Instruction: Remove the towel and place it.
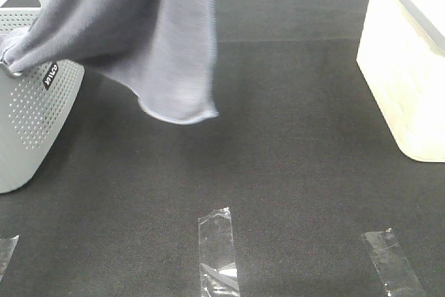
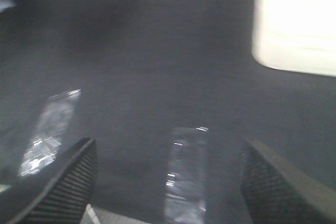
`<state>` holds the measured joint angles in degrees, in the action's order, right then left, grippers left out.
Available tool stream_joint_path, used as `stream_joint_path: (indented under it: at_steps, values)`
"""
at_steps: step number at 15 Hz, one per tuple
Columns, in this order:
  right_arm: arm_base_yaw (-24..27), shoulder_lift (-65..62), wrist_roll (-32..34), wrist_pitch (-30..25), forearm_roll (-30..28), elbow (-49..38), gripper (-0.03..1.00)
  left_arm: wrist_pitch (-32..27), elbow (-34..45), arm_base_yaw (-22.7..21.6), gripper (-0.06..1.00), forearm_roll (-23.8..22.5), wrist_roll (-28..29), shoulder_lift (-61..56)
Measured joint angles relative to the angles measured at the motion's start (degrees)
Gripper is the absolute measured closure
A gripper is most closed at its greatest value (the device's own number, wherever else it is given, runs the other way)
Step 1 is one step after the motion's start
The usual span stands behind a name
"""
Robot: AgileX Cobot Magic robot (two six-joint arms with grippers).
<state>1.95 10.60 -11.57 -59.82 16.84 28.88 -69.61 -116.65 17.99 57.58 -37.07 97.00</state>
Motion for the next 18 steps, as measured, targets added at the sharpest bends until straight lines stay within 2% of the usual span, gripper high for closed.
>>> stream_joint_path:
  at_steps: [1, 3, 6, 8, 9, 10, 11, 12, 14, 15, 16, 18]
  values:
    - [0.0, 2.2, -4.5, 0.8, 3.4, 0.3, 0.28, -0.1, 0.0, 1.3, 0.94, -1.0, 0.1, 0.0]
    - [0.0, 9.0, -19.7, 5.7, 18.1, 0.3, 0.3, -0.1, 0.0, 4.7, 0.94, -1.8, 0.1, 0.0]
    - [0.0, 19.0, -39.9, 8.8, 34.6, 0.3, 0.31, -0.2, 0.0, 7.7, 0.94, -2.3, 0.1, 0.0]
    - [0.0, 27.7, -54.9, 9.2, 42.5, 0.3, 0.31, -0.2, 0.0, 8.3, 0.94, -2.3, 0.1, 0.0]
    - [0.0, 32.1, -60.2, 9.3, 45.5, 0.3, 0.31, -0.2, 0.0, 8.3, 0.94, -2.4, 0.1, 0.0]
    - [0.0, 39.6, -68.1, 9.3, 50.7, 0.3, 0.31, -0.2, 0.0, 8.3, 0.94, -2.5, 0.1, 0.0]
    - [0.0, 44.1, -72.5, 9.2, 54.0, 0.3, 0.31, -0.2, 0.0, 8.3, 0.94, -2.5, 0.1, 0.0]
    - [0.0, 44.1, -72.5, 9.2, 54.0, 0.3, 0.31, -0.2, 0.0, 8.3, 0.94, -2.5, 0.1, 0.0]
    - [0.0, 52.5, -81.0, 8.4, 60.3, 0.3, 0.31, -0.2, 0.0, 8.3, 0.94, -2.5, 0.1, 0.0]
    - [0.0, 57.1, -85.2, 7.8, 63.9, 0.3, 0.31, -0.2, 0.0, 8.3, 0.94, -2.5, 0.1, 0.0]
    - [0.0, 63.0, -92.2, 6.8, 69.7, 0.4, 0.31, -0.2, 0.0, 8.3, 0.94, -2.5, 0.1, 0.0]
    - [0.0, 70.2, -100.1, 4.9, 77.9, 0.4, 0.31, -0.2, 0.0, 8.3, 0.94, -2.4, 0.1, 0.0]
